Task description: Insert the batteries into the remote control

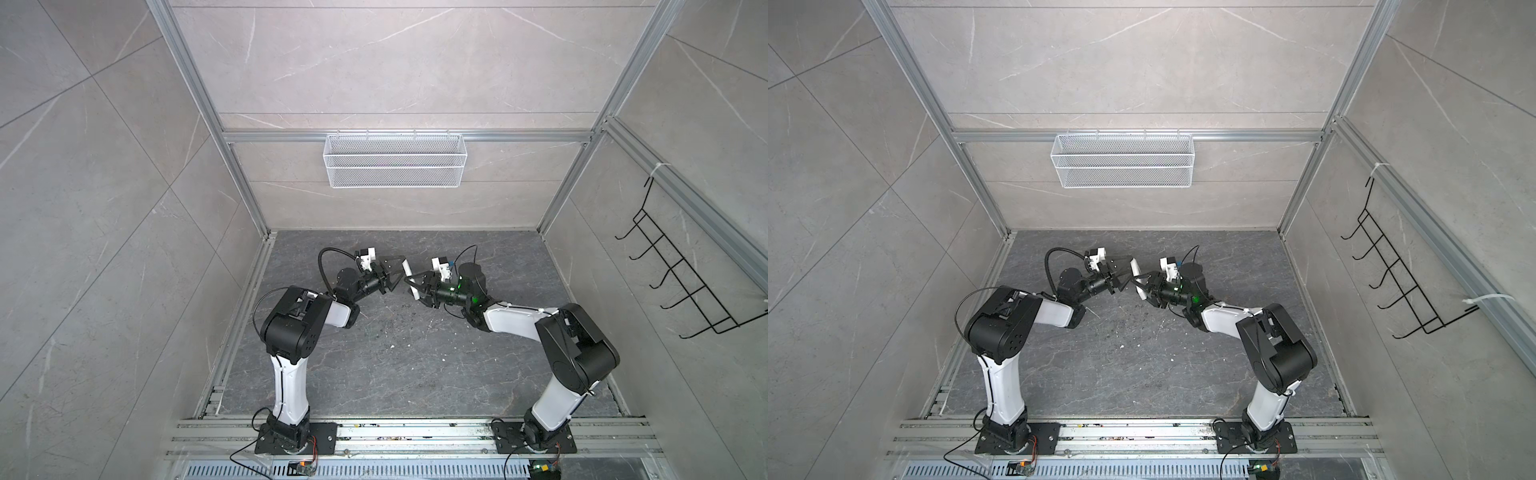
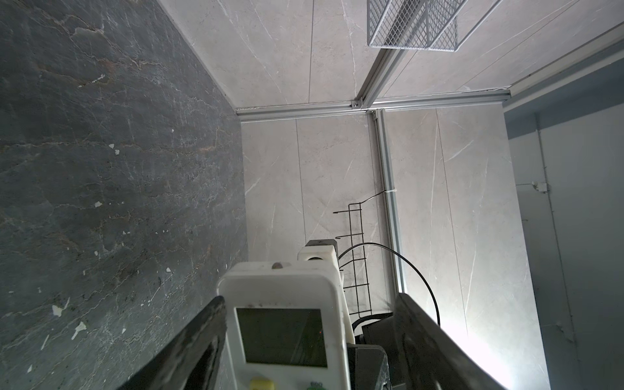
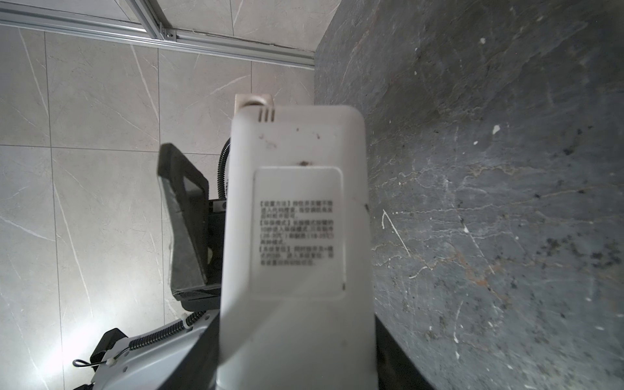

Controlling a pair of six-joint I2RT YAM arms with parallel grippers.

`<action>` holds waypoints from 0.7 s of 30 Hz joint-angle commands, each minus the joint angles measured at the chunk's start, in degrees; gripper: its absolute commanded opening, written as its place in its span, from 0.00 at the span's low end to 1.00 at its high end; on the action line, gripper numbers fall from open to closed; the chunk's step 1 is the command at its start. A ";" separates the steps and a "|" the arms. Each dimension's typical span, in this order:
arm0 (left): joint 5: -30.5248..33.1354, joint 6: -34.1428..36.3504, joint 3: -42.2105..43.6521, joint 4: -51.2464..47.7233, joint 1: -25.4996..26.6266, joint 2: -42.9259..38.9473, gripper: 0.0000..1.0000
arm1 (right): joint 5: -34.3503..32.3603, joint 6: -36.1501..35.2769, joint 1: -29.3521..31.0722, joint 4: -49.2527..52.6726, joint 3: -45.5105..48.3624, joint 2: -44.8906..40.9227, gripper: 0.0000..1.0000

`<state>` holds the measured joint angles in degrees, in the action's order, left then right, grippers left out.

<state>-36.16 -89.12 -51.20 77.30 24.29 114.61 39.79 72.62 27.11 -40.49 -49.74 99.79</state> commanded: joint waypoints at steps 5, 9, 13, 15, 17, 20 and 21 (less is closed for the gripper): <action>-1.27 0.51 -0.94 3.74 0.67 0.43 0.80 | 1.01 -2.12 1.05 0.74 -1.70 -2.38 0.43; -1.25 0.52 -0.80 3.73 0.66 0.44 0.88 | 0.67 -2.49 1.06 1.07 -2.15 -2.73 0.43; -1.28 0.60 -0.41 3.65 0.72 0.44 0.94 | 0.85 -3.01 0.99 2.35 -3.75 -2.40 0.42; -1.37 0.62 -0.46 3.69 0.75 0.44 0.94 | 1.07 -2.77 1.04 2.03 -3.96 -2.14 0.42; -1.33 0.62 -0.63 3.71 0.75 0.39 0.93 | 0.99 -2.57 1.13 1.80 -3.88 -1.89 0.42; -1.22 0.51 -1.09 3.70 0.75 0.44 0.84 | 1.01 -1.67 1.50 0.16 -3.07 -1.29 0.42; -1.11 0.38 -1.17 3.78 0.75 0.44 0.81 | 1.02 -1.32 1.54 -0.59 -2.79 -1.03 0.43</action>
<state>-36.34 -89.36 -51.20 77.71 24.84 114.63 40.10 70.98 28.03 -38.02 -52.21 99.22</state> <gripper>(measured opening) 0.819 0.555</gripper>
